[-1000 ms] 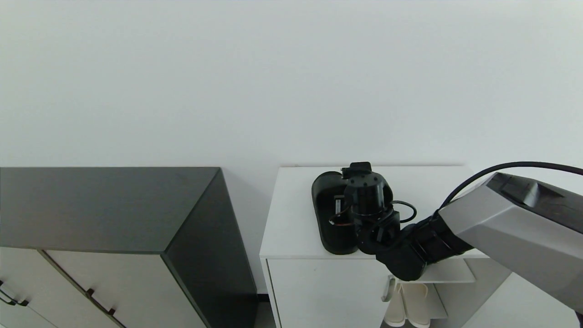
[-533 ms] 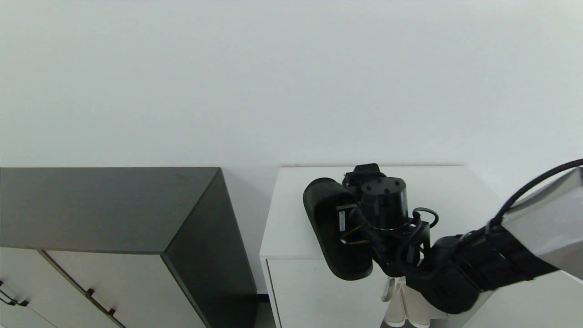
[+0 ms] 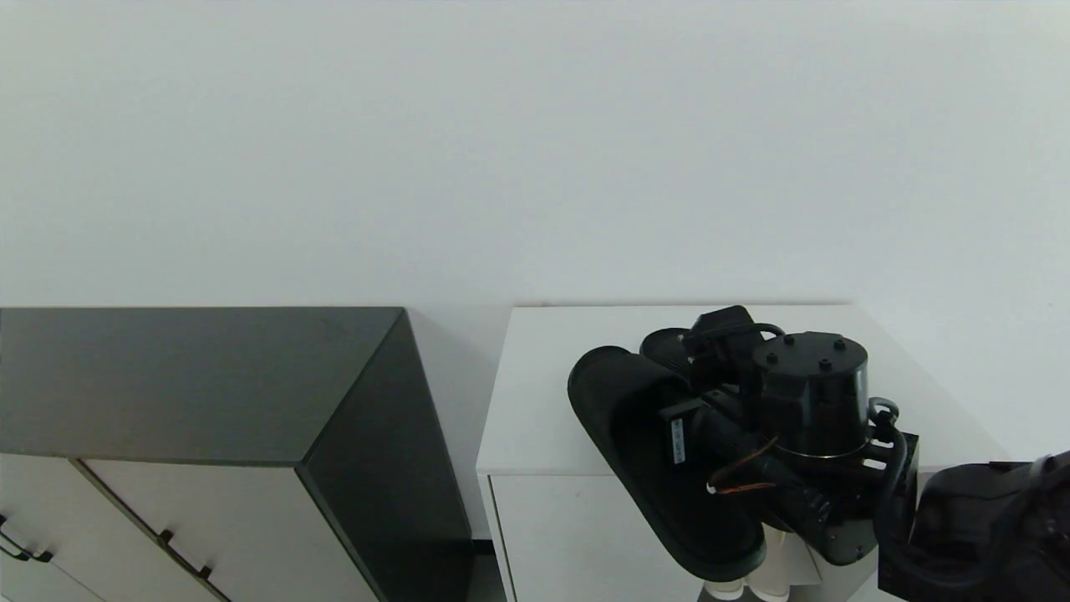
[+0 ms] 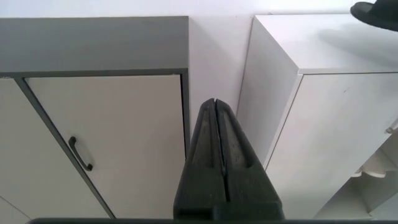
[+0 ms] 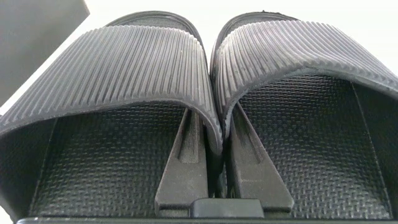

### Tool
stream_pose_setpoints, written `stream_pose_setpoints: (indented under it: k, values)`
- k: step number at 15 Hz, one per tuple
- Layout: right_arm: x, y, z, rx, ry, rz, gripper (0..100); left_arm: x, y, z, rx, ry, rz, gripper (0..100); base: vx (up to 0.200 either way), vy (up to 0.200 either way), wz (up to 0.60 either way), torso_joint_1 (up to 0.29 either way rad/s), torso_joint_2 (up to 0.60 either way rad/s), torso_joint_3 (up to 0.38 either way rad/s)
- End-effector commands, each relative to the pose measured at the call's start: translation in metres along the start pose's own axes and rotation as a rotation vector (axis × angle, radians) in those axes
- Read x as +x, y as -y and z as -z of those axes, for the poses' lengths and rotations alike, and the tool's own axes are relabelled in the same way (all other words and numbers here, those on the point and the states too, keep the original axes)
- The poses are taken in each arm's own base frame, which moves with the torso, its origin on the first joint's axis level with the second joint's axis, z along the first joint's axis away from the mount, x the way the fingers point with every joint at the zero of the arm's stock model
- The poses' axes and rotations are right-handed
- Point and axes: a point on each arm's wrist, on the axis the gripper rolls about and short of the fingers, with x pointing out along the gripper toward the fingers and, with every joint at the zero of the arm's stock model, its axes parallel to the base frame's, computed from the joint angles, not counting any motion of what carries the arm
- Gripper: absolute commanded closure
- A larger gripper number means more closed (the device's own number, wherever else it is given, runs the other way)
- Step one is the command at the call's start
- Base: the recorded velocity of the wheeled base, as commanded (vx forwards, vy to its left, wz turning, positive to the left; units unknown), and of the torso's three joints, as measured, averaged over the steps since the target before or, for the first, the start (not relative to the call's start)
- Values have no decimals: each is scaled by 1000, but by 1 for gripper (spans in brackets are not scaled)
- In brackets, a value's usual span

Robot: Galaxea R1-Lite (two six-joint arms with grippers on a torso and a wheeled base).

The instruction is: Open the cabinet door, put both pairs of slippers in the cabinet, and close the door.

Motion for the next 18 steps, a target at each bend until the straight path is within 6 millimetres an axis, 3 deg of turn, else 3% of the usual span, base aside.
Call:
stream_pose_setpoints:
  k: [1,13,18]
  values:
    - [-2,0,-2,2,6,-2,100,0,0,0,0,0,0,100,0,0,0,0,0,0]
    - [0,-2,2,-3,-4,-6,100,0,0,0,-3,0,0,100,-200,0,0,3,2,5]
    - [3,-3,6,-9,-14,-3,100,0,0,0,-3,0,0,100,0,0,0,0,0,0]
